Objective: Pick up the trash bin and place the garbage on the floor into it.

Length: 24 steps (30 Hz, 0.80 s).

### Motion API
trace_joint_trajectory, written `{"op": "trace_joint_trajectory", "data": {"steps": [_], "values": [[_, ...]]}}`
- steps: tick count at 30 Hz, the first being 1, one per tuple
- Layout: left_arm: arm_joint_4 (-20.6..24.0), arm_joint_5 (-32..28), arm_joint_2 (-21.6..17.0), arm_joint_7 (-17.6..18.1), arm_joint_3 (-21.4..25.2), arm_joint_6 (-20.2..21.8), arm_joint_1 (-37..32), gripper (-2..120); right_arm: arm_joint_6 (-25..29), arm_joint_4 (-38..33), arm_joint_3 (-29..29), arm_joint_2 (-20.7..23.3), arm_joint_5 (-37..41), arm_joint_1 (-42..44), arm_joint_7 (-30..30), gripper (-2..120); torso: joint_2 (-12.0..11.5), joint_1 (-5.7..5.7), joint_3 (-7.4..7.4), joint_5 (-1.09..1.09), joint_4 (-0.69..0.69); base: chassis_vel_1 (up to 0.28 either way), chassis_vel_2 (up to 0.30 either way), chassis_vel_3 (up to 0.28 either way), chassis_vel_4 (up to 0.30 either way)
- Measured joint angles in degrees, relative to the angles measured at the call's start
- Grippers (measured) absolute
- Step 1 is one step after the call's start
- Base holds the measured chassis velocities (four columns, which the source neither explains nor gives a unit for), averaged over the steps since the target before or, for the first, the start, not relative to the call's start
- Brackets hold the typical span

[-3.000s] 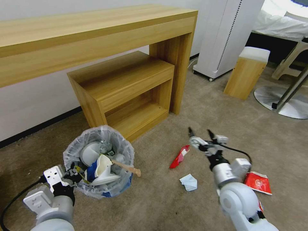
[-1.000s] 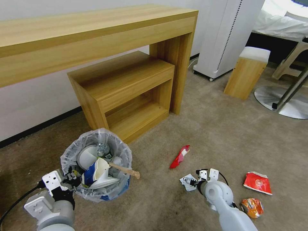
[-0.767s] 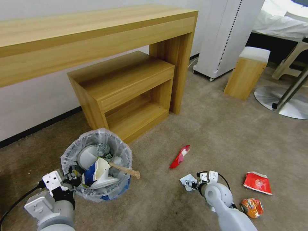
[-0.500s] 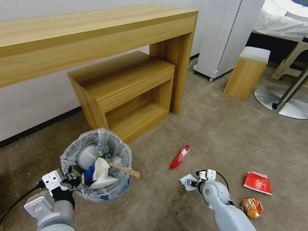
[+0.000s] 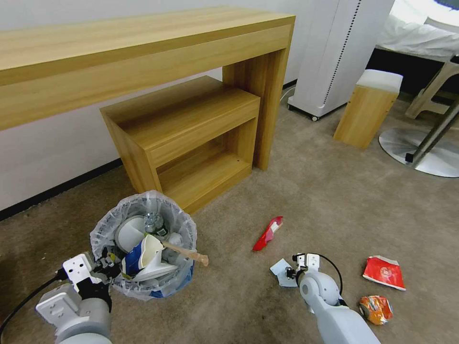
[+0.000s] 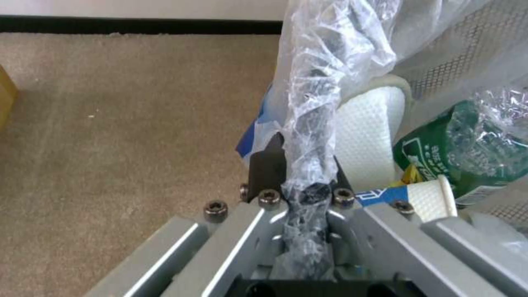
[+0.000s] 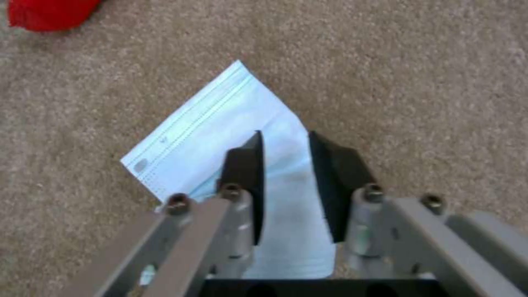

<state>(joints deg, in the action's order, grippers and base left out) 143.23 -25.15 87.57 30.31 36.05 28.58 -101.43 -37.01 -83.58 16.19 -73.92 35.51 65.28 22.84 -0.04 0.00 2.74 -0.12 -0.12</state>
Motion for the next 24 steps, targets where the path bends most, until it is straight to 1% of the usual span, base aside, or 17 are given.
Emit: {"op": "trace_joint_trajectory", "data": {"steps": [1,5,6,8,9,10,11,12,13,14,16,17,18,20,21,24], "values": [[0.0,0.0,-0.05,0.0,0.01,0.0,0.0,0,0.08,-0.02,-0.04,0.0,-0.05,0.05,-0.26,16,0.0,0.0,0.0,0.0,0.0,0.0,0.0,0.0,0.0],[0.0,-0.01,-0.18,0.0,0.06,0.06,0.02,0,0.16,-0.86,-0.04,0.14,1.1,0.41,-0.82,15,0.0,0.0,0.0,0.0,0.0,0.0,0.0,0.0,0.0],[0.0,-0.02,-0.23,0.0,0.09,0.09,0.04,0,0.15,-1.95,-0.06,0.28,3.22,0.77,-0.7,17,0.0,0.0,0.0,0.0,0.0,0.0,0.0,0.0,0.0],[0.0,-0.05,-0.32,0.0,0.16,0.1,0.13,0,-0.79,-5.42,-0.24,0.55,9.84,1.77,1.3,28,0.0,0.0,0.0,0.0,0.0,0.0,0.0,0.0,0.0],[0.0,-0.05,-0.32,0.0,0.16,0.1,0.13,0,-0.79,-5.42,-0.24,0.55,9.84,1.77,1.3,28,0.0,0.0,0.0,0.0,0.0,0.0,0.0,0.0,0.0],[0.0,-0.05,-0.34,0.0,0.17,0.1,0.2,0,-1.46,-6.79,-0.31,0.55,12.83,2.1,2.62,29,0.0,0.0,0.0,-0.01,0.0,0.0,0.0,0.0,0.0],[0.0,-0.05,-0.34,0.0,0.17,0.1,0.25,0,-2.31,-8.39,-0.35,0.43,16.57,2.37,4.68,36,0.0,0.0,-0.01,-0.01,0.0,0.0,0.0,0.0,0.0],[0.0,-0.05,-0.34,0.0,0.17,0.11,0.28,0,-2.65,-8.99,-0.34,0.32,18.04,2.44,5.57,37,0.0,0.0,-0.01,0.0,0.0,0.0,0.0,0.0,0.0],[0.0,-0.06,-0.36,0.0,0.16,0.12,0.35,0,-3.05,-9.79,-0.22,0.14,20.08,2.55,6.77,44,0.0,0.0,-0.01,0.0,0.0,0.0,0.0,0.0,0.0],[0.0,-0.06,-0.36,0.0,0.16,0.12,0.35,0,-3.05,-9.79,-0.22,0.14,20.08,2.55,6.77,44,0.0,0.0,-0.01,0.0,0.0,0.0,0.0,0.0,0.0],[0.0,-0.28,-0.59,-0.02,0.31,0.17,0.48,0,-3.4,-10.27,0.62,-0.18,23.43,2.91,8.9,56,0.0,0.0,0.0,0.0,0.0,0.0,0.0,0.0,0.0],[0.0,-0.41,-0.71,-0.02,0.47,0.18,0.49,0,-3.4,-10.28,1.18,-0.36,24.36,3.2,9.46,60,0.0,0.0,-0.01,0.0,0.0,0.0,0.0,0.0,0.0],[0.0,-0.41,-0.71,-0.02,0.47,0.18,0.49,0,-3.4,-10.28,1.18,-0.36,24.36,3.2,9.46,60,0.0,0.0,-0.01,0.0,0.0,0.0,0.0,0.0,0.0],[0.0,-0.79,-1.03,-0.02,0.9,0.21,0.5,0,-3.4,-10.59,2.73,-0.87,26.52,4.12,10.66,71,0.0,0.0,0.0,0.0,0.0,0.0,0.0,0.0,0.0],[0.0,-0.79,-1.03,-0.02,0.9,0.21,0.5,0,-3.4,-10.59,2.73,-0.87,26.52,4.12,10.66,71,0.0,0.0,0.0,0.0,0.0,0.0,0.0,0.0,0.0],[0.0,-1.04,-1.18,-0.02,0.99,0.26,0.77,0,-3.36,-11.26,4.88,-1.63,28.68,5.32,12.57,86,0.0,0.0,-0.01,0.0,0.0,0.0,0.0,0.0,0.0]]}}
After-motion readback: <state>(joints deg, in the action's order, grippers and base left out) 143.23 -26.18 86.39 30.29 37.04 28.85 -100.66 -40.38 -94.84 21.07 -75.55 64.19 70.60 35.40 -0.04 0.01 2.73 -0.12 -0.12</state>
